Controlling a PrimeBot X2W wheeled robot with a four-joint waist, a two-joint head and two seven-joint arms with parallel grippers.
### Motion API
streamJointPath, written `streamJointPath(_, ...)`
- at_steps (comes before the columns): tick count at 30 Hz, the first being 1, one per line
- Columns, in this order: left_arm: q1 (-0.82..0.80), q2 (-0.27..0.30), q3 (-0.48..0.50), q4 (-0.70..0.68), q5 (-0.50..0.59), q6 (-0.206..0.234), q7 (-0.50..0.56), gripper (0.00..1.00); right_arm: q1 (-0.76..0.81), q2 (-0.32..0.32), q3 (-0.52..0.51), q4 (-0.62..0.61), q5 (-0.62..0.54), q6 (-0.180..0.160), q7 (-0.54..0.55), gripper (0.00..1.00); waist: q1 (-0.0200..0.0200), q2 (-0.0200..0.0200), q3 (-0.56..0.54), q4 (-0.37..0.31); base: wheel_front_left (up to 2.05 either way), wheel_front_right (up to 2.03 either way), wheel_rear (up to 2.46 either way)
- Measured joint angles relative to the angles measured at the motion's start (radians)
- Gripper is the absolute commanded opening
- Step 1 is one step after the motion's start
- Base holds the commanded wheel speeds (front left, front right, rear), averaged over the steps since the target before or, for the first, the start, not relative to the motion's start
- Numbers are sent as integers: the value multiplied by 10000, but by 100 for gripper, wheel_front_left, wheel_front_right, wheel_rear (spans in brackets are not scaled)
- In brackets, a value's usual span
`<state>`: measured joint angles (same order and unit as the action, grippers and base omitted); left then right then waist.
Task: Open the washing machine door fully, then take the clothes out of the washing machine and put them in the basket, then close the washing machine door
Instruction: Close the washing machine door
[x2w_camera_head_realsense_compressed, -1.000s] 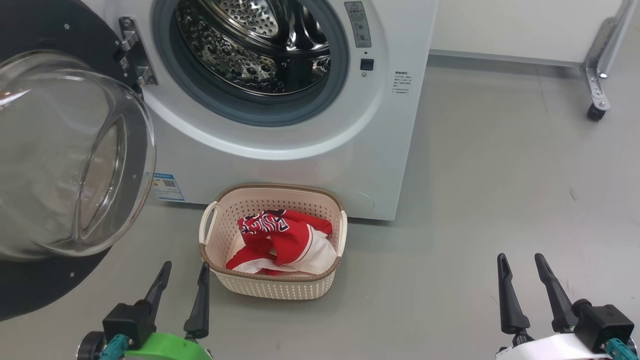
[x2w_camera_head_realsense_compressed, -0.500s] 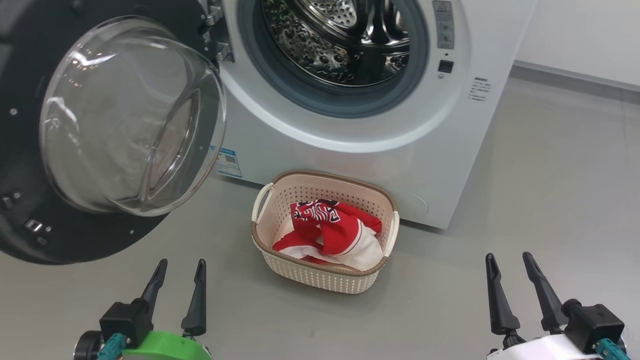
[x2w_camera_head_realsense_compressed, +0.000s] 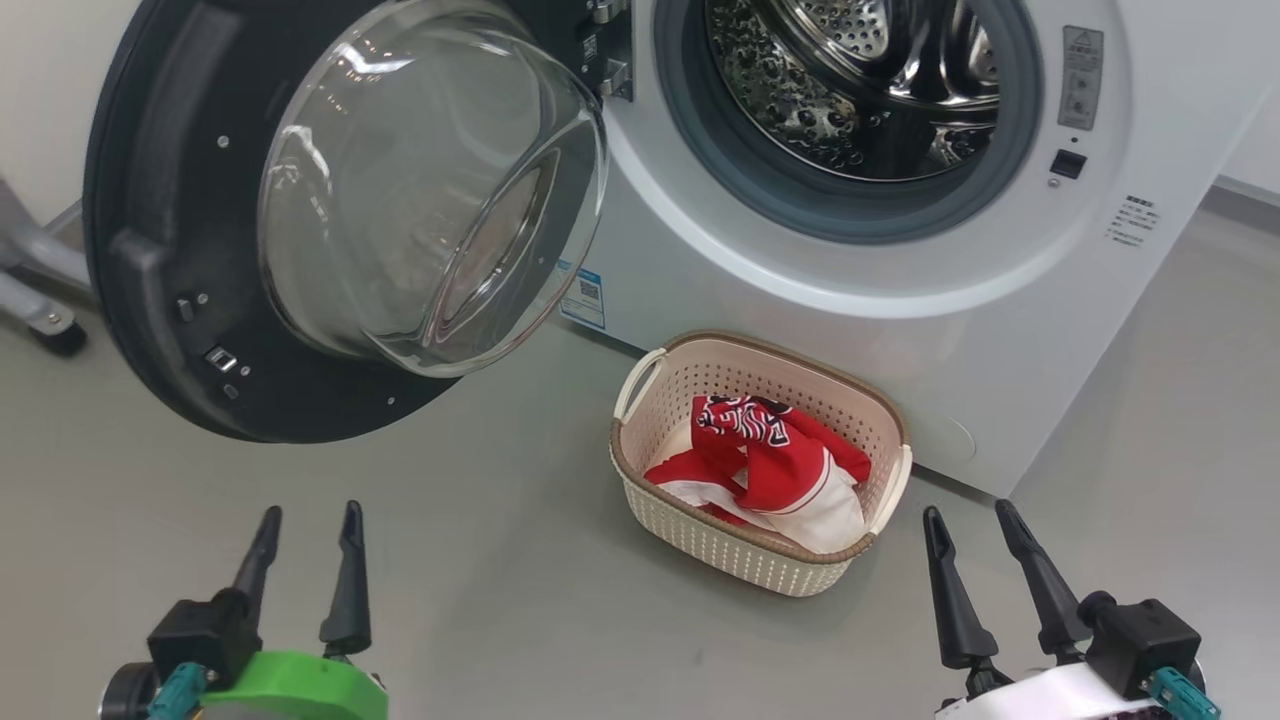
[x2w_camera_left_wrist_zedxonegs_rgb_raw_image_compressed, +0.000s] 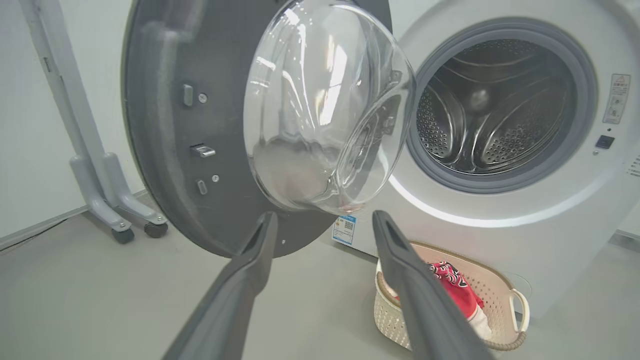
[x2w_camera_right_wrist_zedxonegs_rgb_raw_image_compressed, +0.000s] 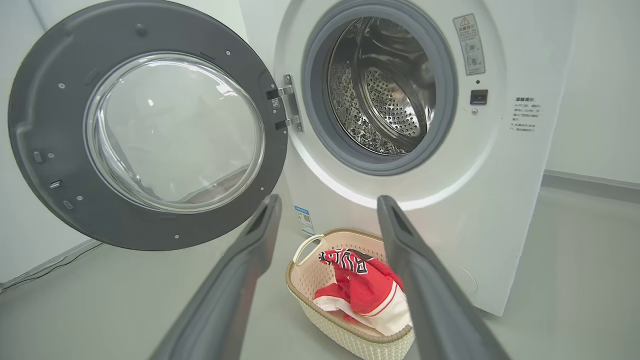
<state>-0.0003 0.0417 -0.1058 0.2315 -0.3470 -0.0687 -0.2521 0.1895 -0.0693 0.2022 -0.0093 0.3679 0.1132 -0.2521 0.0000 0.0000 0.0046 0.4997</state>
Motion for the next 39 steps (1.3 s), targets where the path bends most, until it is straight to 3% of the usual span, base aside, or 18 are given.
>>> streamJointPath(8,38,0,466,-293,-23,127,0,100,-423,-19,355,249,0,31,6,100,0,0,83,351,0,0,0)
streamJointPath(39,353,0,564,-545,-48,134,0,100,-656,-159,554,708,104,84,44,100,0,0,58,317,0,0,0)
